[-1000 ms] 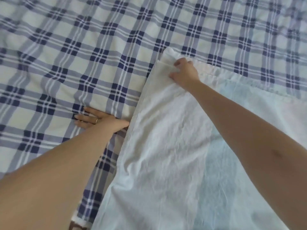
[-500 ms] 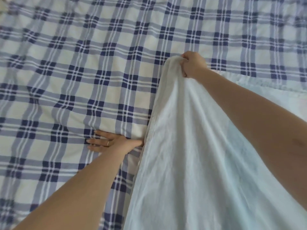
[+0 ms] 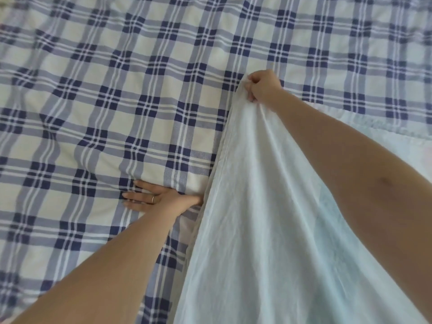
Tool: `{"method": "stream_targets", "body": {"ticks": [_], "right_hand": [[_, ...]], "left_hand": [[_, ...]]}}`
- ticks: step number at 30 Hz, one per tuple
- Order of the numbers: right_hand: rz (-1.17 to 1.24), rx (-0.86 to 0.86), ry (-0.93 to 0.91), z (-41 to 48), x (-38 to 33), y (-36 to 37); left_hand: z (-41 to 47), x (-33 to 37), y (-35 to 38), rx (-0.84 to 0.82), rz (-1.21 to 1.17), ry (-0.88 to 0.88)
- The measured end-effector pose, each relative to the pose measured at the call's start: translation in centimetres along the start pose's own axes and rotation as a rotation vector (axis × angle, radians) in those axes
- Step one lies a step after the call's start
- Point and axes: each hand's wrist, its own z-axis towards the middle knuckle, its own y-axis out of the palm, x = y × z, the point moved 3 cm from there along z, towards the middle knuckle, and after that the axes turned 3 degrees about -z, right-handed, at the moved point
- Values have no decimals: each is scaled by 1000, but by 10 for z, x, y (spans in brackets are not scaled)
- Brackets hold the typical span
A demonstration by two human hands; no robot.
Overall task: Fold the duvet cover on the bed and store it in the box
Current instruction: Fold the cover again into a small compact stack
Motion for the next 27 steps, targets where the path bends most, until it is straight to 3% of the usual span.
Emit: {"method": "stream_targets", "body": {"ticks": [3, 7, 11, 14, 17, 20, 22, 23, 26, 27], "right_hand": [[-89, -10, -114, -8, 1, 13], [-24, 32, -321, -53, 8, 10], [-334, 200, -475, -118, 62, -24], [-515, 316, -440, -161, 108, -56], [-524, 413, -305, -191, 143, -96], [-545, 479, -124, -209, 172, -148], [-543, 429, -32, -202, 185, -172], [-531, 381, -3, -199, 190, -183], [-505, 289, 78, -184, 200, -208], [-512, 274, 100, -177, 202, -213]], "left_hand": [[1, -4, -4, 6, 32, -19], [-6, 1, -8, 72, -62, -40], [-16, 3, 1, 81, -166, 58], [-28, -7, -7, 58, -224, 36], [-42, -21, -14, 86, -300, 112], [-79, -6, -2, 175, -395, 455], [-103, 11, 14, 167, -294, 705], [-116, 17, 26, 87, -199, 777], [-123, 22, 67, -186, 169, 789], [-122, 20, 76, -206, 297, 769]]}}
